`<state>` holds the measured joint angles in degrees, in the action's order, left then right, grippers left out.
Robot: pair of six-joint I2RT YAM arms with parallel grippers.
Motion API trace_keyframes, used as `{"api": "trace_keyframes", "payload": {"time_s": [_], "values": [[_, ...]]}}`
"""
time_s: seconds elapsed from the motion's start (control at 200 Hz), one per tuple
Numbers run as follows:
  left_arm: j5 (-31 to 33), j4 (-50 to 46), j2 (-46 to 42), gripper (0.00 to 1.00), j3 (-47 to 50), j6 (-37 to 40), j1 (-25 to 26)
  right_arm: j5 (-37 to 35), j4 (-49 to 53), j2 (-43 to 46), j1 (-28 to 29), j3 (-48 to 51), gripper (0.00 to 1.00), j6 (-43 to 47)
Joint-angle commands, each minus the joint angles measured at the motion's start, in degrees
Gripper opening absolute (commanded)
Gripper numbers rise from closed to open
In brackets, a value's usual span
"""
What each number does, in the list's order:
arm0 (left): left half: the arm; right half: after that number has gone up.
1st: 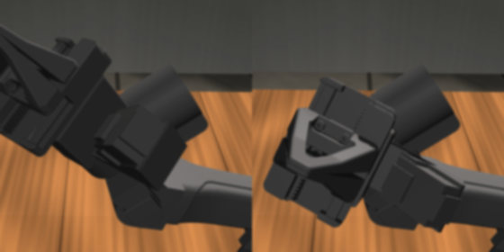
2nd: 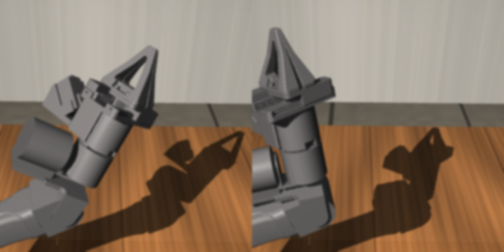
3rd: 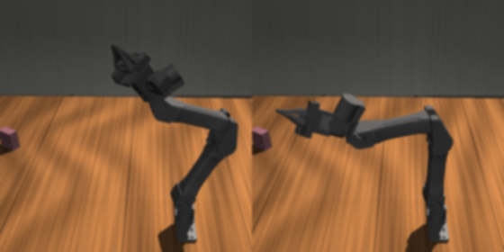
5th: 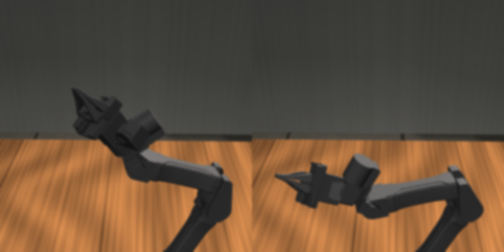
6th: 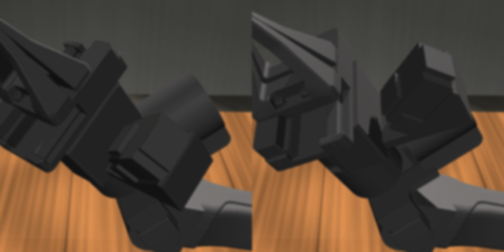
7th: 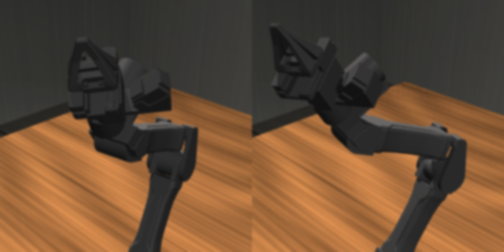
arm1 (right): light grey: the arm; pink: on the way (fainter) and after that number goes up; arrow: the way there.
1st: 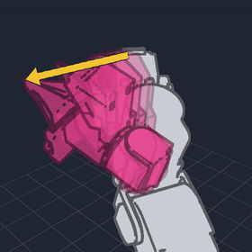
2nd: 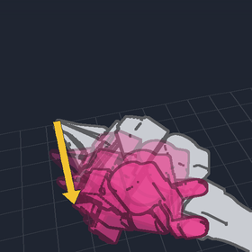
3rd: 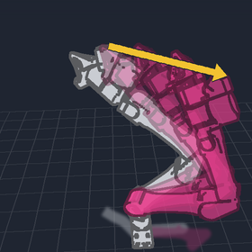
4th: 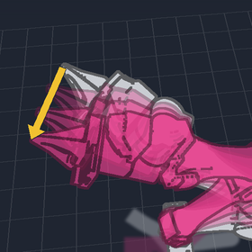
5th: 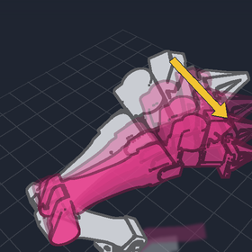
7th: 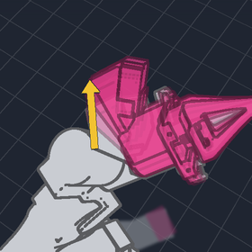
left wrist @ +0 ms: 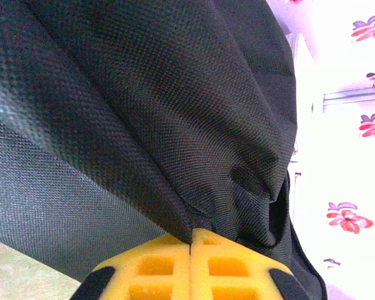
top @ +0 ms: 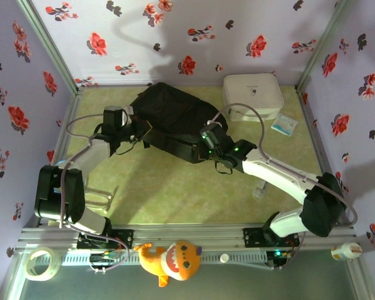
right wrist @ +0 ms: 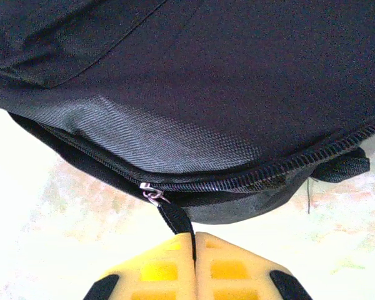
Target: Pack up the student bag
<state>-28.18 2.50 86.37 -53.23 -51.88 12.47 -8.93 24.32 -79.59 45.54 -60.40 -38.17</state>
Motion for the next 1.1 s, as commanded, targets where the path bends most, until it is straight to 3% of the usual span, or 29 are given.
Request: {"api": "trace_keyframes", "payload": {"time_s": [0.0,0.24,0.41,0.63,0.705,0.895,1.095], "values": [[4.31,1.98,-1.47,0.00,0.56,1.85,-1.04,-6.83,4.25,3.03,-1.71,1.96,0.00,-3.33],[6.15,2.05,-1.40,0.00,1.47,1.66,-1.39,-7.09,3.46,3.85,-4.03,4.83,0.00,-5.48],[4.24,3.76,-0.92,0.00,1.40,1.99,-1.23,5.74,-2.66,1.98,-2.56,2.96,0.00,2.33],[3.37,3.67,-0.37,0.00,0.51,2.55,-0.53,11.21,-4.13,-1.66,1.56,-2.06,0.00,8.38],[3.70,3.37,0.13,0.00,0.63,2.24,-0.43,8.42,-3.48,-2.38,1.92,-2.47,0.00,7.33],[11.42,2.13,0.74,0.00,2.63,1.76,-1.57,-7.01,1.64,-3.69,0.05,0.23,0.00,0.47],[13.48,4.94,3.01,0.00,4.64,0.33,-3.56,-9.76,-0.31,-3.16,-4.46,5.71,0.00,-5.75]]}}
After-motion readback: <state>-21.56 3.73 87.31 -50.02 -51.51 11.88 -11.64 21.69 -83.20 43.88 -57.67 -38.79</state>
